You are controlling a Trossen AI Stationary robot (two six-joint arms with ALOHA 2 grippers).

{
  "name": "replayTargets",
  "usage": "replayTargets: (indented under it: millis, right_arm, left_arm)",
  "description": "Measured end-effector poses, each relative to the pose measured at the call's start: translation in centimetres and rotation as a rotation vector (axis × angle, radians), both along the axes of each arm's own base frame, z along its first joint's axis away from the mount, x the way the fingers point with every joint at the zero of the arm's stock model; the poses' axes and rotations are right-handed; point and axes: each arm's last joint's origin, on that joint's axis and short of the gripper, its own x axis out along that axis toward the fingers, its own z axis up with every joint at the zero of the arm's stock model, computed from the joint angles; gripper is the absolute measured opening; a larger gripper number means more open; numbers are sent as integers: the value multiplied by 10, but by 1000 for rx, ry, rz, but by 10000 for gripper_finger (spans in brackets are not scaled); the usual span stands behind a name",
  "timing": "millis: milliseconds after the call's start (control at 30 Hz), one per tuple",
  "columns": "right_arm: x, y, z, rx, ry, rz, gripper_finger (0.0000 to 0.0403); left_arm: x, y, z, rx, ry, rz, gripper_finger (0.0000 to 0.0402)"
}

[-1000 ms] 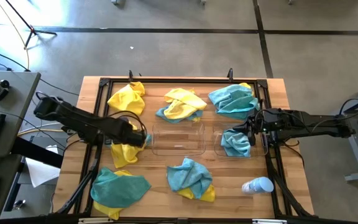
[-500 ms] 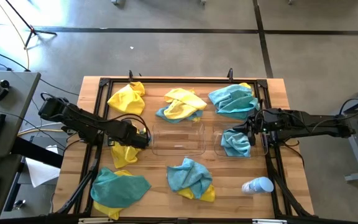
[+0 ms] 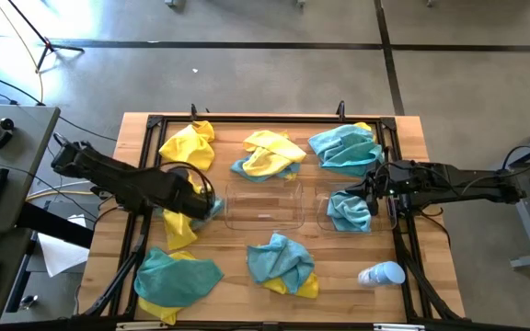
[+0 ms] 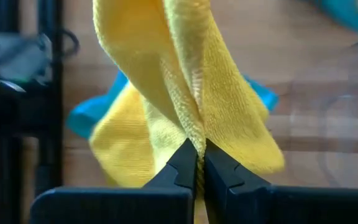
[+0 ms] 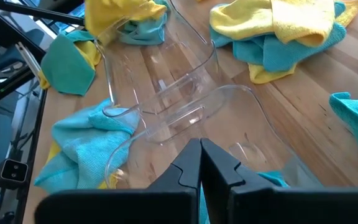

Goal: Sort microfiber towel by color & place in baskets
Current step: Put the yellow microfiber cloth into the left transparent bin

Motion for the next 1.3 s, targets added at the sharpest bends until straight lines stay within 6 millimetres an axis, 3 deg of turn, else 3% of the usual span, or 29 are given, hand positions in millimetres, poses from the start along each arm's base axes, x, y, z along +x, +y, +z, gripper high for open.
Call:
replayTargets:
  millis: [200, 833, 1100, 1300]
  right_arm:
    - [0, -1, 0, -14, 2, -31, 0]
    - [0, -2, 0, -28, -6, -62, 0]
    - [0, -2, 0, -19, -7, -78, 0]
    - [0, -2, 0, -14, -8, -88, 0]
  left_arm:
    - [13, -4, 55, 109, -165, -125, 0]
    - [104, -19, 145, 409, -333, -473, 0]
    - [134, -27, 170, 498, -495, -620, 0]
    - [135, -29, 170, 480, -482, -690, 0]
